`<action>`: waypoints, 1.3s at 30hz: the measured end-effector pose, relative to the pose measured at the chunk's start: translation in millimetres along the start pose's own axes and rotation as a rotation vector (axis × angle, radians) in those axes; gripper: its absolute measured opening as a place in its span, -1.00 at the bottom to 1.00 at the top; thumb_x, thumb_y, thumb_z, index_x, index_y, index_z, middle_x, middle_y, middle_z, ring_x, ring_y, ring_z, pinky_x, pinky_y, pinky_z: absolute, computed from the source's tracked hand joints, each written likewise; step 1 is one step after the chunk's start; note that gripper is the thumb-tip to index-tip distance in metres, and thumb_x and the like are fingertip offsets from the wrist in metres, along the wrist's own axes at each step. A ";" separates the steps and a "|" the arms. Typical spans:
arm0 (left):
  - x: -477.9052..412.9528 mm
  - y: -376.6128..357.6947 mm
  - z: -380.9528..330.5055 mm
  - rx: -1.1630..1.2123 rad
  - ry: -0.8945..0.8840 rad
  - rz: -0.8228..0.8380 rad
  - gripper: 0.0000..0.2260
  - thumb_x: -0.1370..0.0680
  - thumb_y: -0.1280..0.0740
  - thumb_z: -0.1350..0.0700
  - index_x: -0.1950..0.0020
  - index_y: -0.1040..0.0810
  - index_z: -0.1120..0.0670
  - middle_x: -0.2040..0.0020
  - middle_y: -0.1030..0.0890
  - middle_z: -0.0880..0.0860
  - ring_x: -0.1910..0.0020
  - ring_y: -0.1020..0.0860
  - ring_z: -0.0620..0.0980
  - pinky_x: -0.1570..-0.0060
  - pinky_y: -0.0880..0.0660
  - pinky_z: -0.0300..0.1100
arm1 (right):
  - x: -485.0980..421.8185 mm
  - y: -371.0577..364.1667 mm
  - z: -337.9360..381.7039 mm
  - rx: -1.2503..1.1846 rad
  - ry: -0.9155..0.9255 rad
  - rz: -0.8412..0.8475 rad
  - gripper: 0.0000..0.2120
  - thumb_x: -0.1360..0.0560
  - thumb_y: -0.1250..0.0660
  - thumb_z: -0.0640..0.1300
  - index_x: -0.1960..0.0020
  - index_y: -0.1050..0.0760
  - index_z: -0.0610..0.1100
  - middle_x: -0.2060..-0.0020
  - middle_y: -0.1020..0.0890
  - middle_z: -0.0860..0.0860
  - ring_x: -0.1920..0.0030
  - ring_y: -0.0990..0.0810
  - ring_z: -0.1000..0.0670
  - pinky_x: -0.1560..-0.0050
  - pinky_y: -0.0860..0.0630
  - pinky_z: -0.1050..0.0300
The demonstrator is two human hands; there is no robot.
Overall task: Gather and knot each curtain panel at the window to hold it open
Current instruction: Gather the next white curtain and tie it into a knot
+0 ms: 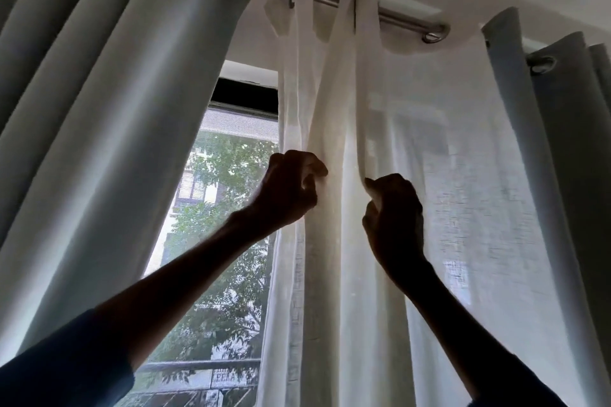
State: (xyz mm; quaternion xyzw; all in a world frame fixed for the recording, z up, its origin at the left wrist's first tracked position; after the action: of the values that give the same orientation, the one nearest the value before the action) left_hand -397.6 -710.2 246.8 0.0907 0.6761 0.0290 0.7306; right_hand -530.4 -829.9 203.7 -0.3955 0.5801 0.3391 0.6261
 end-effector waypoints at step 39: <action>7.7 -31.0 13.1 0.098 0.376 -0.036 -0.72 -0.42 -0.53 0.03 -0.03 -0.60 0.13 -0.04 -0.58 0.07 -0.14 -0.40 0.06 0.06 -0.27 -0.17 | 1.9 24.7 -135.5 0.037 -0.549 0.048 0.00 -0.35 -0.50 0.29 -0.54 -0.16 -0.22 -0.50 -0.22 -0.25 -0.51 -0.20 -0.25 -0.40 -0.33 -0.30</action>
State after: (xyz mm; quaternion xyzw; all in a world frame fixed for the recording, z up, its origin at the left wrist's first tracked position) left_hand -386.4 -740.6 234.8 0.1069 0.8028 -0.0006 0.5866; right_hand -614.1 -939.1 197.4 -0.2634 0.4041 0.4376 0.7588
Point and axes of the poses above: each hand's wrist, its own x-axis away from the middle knuckle, its own y-axis out of the back of the hand, z = x × y, the point moved 9 cm from there along -x, towards the middle knuckle
